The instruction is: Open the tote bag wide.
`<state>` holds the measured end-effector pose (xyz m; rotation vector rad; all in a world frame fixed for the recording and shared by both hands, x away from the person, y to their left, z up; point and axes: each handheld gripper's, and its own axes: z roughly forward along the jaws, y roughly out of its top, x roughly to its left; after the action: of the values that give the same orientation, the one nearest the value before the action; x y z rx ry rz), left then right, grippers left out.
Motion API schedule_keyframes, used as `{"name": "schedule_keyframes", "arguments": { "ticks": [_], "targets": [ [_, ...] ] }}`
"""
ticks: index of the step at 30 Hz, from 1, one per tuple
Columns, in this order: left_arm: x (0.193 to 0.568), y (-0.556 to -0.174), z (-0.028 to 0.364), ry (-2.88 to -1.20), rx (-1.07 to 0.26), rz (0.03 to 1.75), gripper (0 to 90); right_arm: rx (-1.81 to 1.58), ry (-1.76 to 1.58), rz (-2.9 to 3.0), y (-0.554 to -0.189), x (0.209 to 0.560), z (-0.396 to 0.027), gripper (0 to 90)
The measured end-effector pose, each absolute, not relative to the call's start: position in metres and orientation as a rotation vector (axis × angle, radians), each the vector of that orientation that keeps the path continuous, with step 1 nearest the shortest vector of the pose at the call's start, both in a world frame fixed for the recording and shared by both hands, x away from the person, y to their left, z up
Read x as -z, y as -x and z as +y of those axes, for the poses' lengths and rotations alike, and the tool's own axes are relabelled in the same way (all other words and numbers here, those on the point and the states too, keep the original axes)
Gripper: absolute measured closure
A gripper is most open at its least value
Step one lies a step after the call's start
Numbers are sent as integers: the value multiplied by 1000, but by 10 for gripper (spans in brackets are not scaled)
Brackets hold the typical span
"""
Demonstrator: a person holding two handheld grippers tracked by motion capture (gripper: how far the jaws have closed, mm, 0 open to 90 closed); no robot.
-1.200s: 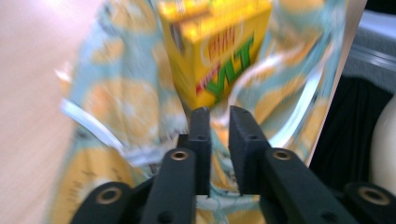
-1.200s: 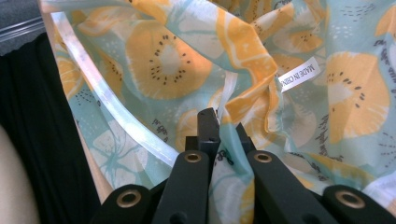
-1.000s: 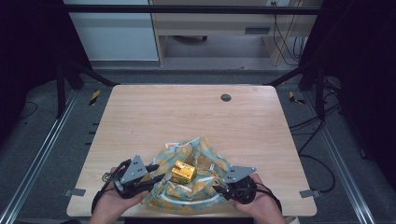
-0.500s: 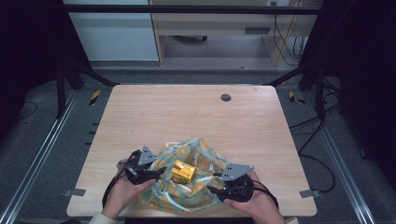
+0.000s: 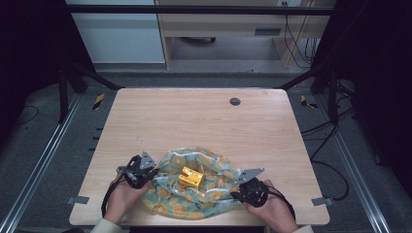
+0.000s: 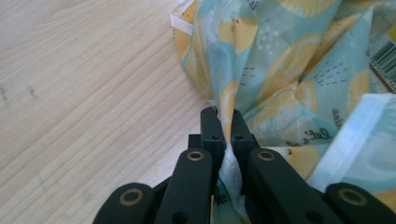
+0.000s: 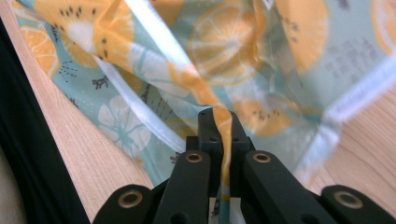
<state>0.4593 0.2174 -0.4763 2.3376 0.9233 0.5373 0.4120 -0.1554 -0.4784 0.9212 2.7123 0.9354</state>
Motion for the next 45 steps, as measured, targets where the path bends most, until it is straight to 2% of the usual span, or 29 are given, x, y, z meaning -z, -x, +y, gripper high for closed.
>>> {"name": "schedule_keyframes", "arguments": {
  "ticks": [7, 9, 10, 11, 12, 13, 14, 16, 19, 20, 21, 22, 23, 25, 28, 35, 45],
  "targets": [
    [474, -456, 220, -2314, -522, 930, 878, -947, -943, 2684, -409, 477, -165, 899],
    [471, -452, 219, -2293, -519, 913, 822, -992, -915, 2670, -407, 474, -166, 865],
    [466, -447, 218, -2248, -523, 893, 795, -1048, -904, 2637, -405, 470, -166, 712],
    [466, -447, 218, -2248, -523, 893, 778, -1048, -904, 2637, -405, 470, -166, 712],
    [463, -445, 218, -2225, -520, 895, 778, -1058, -889, 2616, -405, 467, -165, 670],
    [462, -445, 219, -2210, -521, 897, 725, -1083, -877, 2594, -404, 463, -163, 569],
    [459, -443, 219, -2187, -519, 904, 695, -1092, -884, 2577, -404, 462, -163, 523],
    [456, -442, 219, -2170, -527, 902, 671, -1091, -884, 2571, -404, 460, -162, 491],
    [451, -439, 220, -2139, -537, 901, 568, -1117, -874, 2531, -404, 454, -163, 323],
    [448, -437, 219, -2101, -538, 912, 474, -1141, -861, 2515, -404, 449, -164, 251],
    [448, -437, 219, -2101, -538, 912, 447, -1151, -860, 2511, -404, 446, -164, 251],
    [444, -436, 219, -2076, -531, 908, 422, -1162, -855, 2507, -403, 444, -165, 193],
    [444, -436, 219, -2076, -531, 908, 400, -1162, -855, 2507, -403, 444, -165, 193],
    [441, -435, 220, -2055, -534, 904, 368, -1192, -854, 2514, -402, 438, -168, 133],
    [436, -432, 224, -2030, -537, 911, 311, -1243, -821, 2505, -398, 427, -174, 92],
    [428, -431, 236, -1989, -571, 942, 253, -1289, -825, 2443, -396, 412, -187, 77],
    [422, -435, 273, -1879, -640, 1051, 182, -1307, -931, 2298, -416, 401, -209, 63]
  ]
}}
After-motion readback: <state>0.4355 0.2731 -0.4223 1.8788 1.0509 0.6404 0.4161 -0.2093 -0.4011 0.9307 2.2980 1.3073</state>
